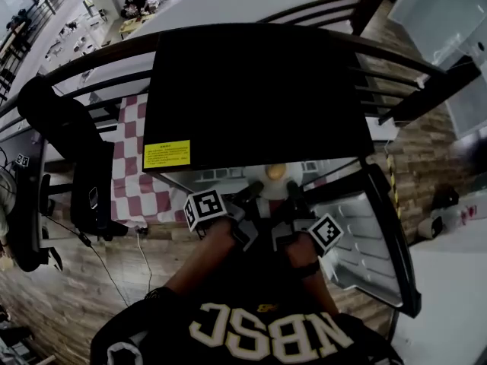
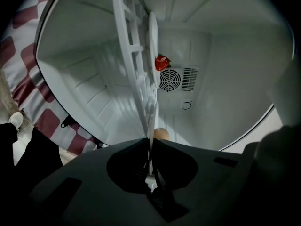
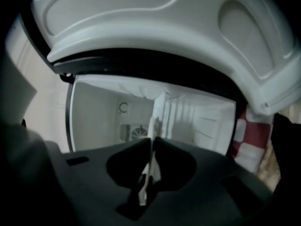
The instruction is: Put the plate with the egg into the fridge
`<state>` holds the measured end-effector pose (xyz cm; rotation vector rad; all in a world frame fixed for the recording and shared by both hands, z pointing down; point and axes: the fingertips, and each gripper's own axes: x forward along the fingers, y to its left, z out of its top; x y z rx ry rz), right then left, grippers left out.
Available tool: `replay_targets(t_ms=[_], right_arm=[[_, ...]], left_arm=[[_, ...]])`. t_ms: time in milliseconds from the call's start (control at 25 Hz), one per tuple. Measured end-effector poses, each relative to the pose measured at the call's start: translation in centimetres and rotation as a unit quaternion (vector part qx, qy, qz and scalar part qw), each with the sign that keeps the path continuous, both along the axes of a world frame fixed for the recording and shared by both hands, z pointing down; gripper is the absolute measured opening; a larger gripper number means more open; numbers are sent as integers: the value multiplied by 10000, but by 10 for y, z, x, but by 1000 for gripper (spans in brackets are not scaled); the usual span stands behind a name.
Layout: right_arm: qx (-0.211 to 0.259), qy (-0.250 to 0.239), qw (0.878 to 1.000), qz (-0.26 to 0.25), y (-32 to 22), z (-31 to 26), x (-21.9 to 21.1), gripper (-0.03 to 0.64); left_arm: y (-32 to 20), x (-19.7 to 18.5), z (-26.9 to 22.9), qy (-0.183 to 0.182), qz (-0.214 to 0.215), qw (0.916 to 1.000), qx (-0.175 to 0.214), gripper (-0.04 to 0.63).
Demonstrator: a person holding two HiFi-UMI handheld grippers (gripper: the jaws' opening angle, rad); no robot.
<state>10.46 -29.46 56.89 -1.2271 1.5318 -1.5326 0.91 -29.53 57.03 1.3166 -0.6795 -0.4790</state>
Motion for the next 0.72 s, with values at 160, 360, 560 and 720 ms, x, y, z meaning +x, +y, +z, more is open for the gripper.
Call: replay_targets(t_ms=[160, 360, 560, 720], right_arm=[[48, -20, 10000, -43, -11, 0, -4, 38], [3, 7, 9999, -103, -18, 1, -8, 38], [-1, -50, 9999, -91, -22, -2, -8, 38], [16, -53, 9999, -91, -26, -1, -8, 38]], left_arm=[[-8, -2, 1, -5, -58, 10000, -46, 32], [-14, -7, 2, -17, -170, 9998, -65, 32], [-18, -6, 1, -1, -183, 9998, -81, 33], [-18, -5, 0, 39, -197, 9997, -124, 33]])
